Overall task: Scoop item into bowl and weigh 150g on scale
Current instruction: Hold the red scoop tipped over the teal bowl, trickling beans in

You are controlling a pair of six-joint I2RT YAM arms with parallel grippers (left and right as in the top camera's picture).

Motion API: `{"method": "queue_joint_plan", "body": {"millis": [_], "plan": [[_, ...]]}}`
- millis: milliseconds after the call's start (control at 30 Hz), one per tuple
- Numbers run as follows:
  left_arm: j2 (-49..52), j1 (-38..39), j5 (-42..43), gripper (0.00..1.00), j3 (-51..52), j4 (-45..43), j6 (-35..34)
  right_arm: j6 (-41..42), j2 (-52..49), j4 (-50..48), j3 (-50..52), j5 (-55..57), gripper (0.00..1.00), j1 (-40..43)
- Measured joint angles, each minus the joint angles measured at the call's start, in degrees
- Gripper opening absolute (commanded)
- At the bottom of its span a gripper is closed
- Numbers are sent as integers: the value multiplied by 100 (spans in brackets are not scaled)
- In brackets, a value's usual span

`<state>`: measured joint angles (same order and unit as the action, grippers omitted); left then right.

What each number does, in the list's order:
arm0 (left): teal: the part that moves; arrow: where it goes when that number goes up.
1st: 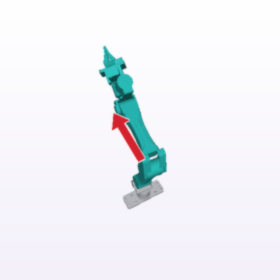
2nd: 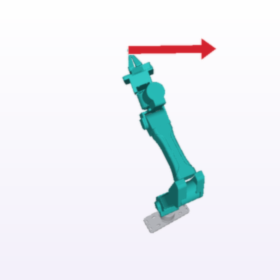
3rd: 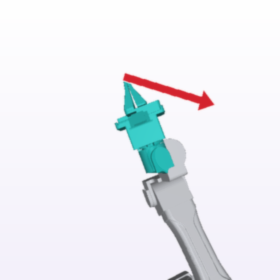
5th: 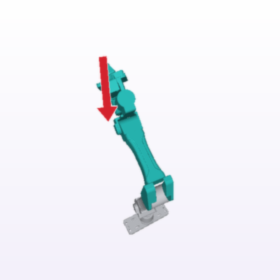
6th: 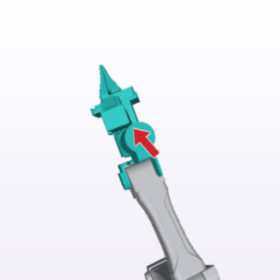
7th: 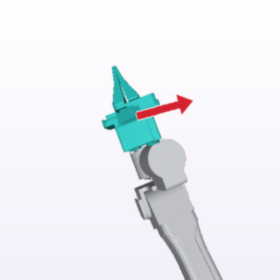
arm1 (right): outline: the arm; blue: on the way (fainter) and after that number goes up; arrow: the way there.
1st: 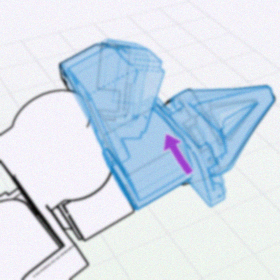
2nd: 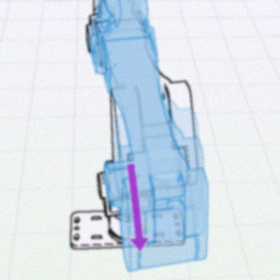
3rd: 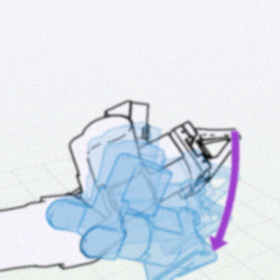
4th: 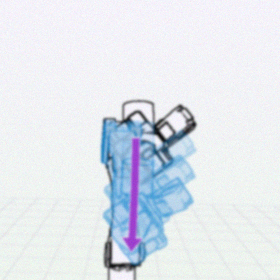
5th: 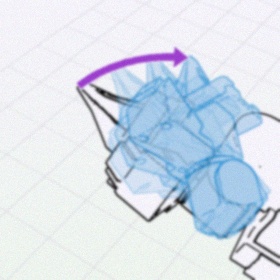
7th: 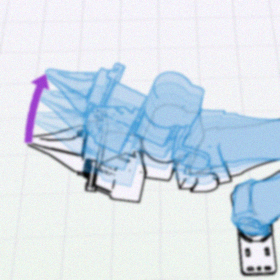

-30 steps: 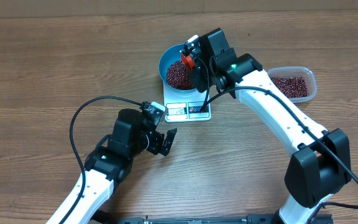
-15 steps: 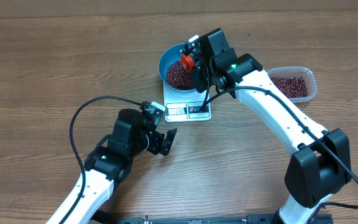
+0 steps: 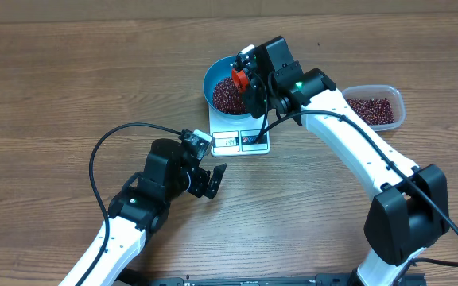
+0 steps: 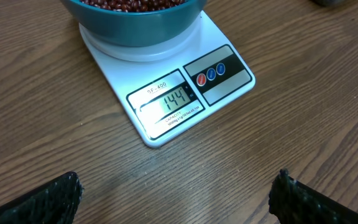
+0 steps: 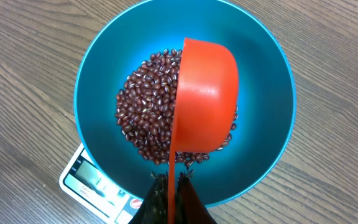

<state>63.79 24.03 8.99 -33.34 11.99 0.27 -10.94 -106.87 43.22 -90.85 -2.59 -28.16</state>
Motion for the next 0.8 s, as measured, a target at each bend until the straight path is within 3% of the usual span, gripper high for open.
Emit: {"method": "queue_joint_plan", "body": {"millis": [800], "plan": [[0,0,0,100,0,0,0,-614,0,0,0,136,4,0]]}}
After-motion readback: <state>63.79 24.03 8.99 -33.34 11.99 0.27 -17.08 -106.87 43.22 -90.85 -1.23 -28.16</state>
